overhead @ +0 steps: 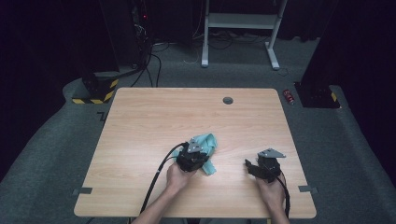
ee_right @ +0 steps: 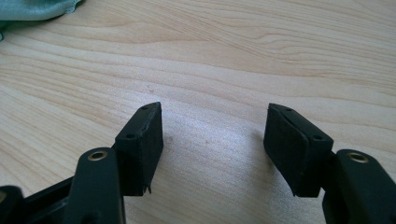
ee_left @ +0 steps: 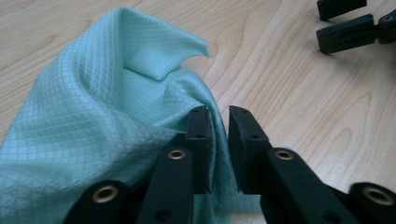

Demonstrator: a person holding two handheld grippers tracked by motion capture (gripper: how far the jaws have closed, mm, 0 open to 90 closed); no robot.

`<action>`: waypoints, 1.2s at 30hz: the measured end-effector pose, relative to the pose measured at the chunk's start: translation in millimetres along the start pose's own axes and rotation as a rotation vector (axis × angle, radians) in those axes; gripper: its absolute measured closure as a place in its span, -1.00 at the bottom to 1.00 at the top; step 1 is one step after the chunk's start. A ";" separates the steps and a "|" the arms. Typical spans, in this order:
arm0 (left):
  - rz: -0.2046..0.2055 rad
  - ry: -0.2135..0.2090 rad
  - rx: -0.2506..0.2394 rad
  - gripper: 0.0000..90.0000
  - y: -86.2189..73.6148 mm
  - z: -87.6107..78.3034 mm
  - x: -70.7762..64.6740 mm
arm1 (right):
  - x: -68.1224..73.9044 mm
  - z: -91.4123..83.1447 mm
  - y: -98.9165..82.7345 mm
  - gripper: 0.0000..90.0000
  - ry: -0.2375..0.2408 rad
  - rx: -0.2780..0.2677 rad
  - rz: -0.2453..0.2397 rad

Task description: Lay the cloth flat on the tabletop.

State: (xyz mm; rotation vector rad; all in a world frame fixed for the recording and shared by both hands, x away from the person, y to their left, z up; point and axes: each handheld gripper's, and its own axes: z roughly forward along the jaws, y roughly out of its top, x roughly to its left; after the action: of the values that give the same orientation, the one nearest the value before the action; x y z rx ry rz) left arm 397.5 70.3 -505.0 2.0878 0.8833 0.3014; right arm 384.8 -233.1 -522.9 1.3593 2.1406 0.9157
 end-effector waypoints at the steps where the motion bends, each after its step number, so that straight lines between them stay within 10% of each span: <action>1: -0.007 -0.005 -0.006 0.65 0.2 -1.7 0.0 | 0.0 0.0 0.0 -0.16 0.000 0.000 0.000; 13: -0.041 0.052 -0.036 0.23 -5.5 -39.6 7.2 | 5.9 -2.2 1.0 0.09 0.002 0.008 0.016; 36: -0.141 0.177 0.005 0.30 -48.2 -69.4 40.4 | 98.4 5.5 24.4 0.40 0.357 -0.028 -0.190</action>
State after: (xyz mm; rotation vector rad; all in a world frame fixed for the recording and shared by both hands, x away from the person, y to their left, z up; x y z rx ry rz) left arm 369.4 159.5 -502.4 2.0139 1.1319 0.4140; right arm 362.2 -134.9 -510.4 1.0153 2.4565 1.1757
